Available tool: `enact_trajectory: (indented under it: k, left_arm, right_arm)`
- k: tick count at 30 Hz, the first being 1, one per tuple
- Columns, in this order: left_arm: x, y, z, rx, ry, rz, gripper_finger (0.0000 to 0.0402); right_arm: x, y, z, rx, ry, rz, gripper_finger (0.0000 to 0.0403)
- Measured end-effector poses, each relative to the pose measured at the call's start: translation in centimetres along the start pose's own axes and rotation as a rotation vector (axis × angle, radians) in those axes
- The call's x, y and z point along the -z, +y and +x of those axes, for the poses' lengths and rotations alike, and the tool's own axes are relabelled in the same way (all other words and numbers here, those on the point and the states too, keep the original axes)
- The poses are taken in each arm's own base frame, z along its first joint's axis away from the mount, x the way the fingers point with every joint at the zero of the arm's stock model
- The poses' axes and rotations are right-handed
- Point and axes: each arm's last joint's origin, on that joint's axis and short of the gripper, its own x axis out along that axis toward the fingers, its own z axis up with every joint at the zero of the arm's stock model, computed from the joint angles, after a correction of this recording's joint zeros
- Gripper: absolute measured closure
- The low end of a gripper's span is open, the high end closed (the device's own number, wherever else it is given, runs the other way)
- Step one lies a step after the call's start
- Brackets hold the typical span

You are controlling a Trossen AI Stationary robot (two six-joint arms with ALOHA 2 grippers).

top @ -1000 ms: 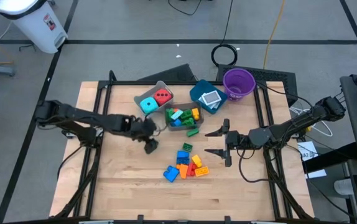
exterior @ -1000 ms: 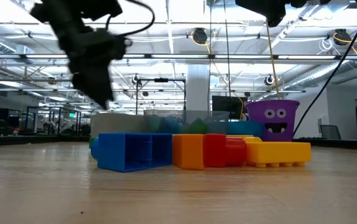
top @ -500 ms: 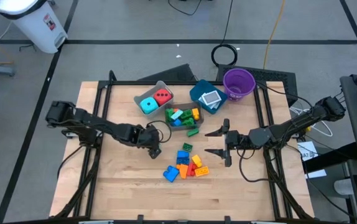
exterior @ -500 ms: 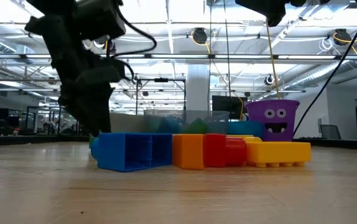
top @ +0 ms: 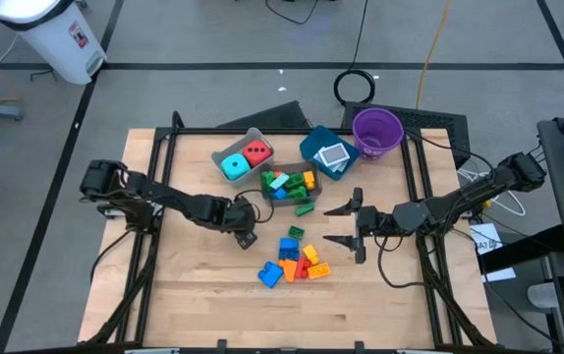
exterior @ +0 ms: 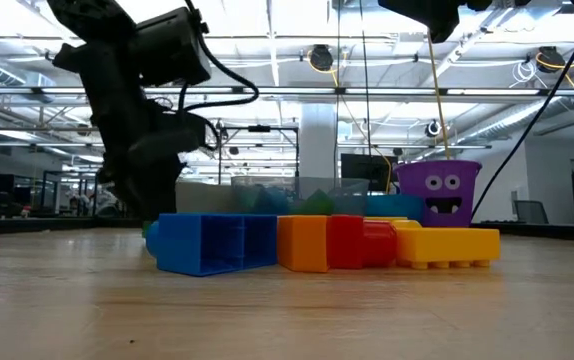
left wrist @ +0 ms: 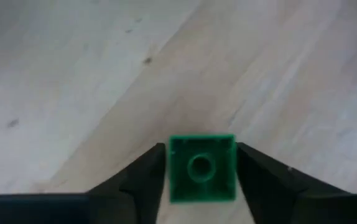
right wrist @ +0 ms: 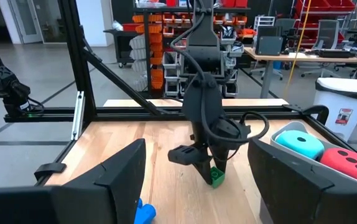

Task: Pick & Place Toys
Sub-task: Put the green block into the black bin

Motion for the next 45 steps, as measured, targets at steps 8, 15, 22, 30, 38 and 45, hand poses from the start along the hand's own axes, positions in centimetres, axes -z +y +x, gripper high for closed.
enact_trajectory:
  k: [8,15,22,30,38,45]
  left_arm:
    - [-1.4,-0.8,-0.8,0.111,-0.027,0.046,0.0266]
    - [-6.3,-3.1,-5.3,0.19,-0.266,0.181,0.0265]
    - [-10.9,-3.8,-7.9,0.166,-0.617,0.245,0.0243]
    - [-13.5,-0.8,-4.0,0.093,-0.575,0.196,0.0255]
    - [-13.8,0.6,0.4,0.062,-0.454,0.194,0.0178]
    - [-14.1,0.7,-0.9,0.111,-0.475,0.205,0.013]
  right_arm:
    - [0.0,0.0,0.0,0.0,0.0,-0.003,0.0149]
    - [0.0,0.0,0.0,0.0,0.0,-0.003,0.0149]
    - [0.0,0.0,0.0,0.0,0.0,-0.003,0.0149]
    - [0.1,0.0,0.0,0.001,0.005,-0.011,0.0149]
    - [0.1,0.0,0.0,0.001,0.008,-0.014,0.0149]
    - [0.2,0.0,0.0,0.002,0.017,-0.018,0.0149]
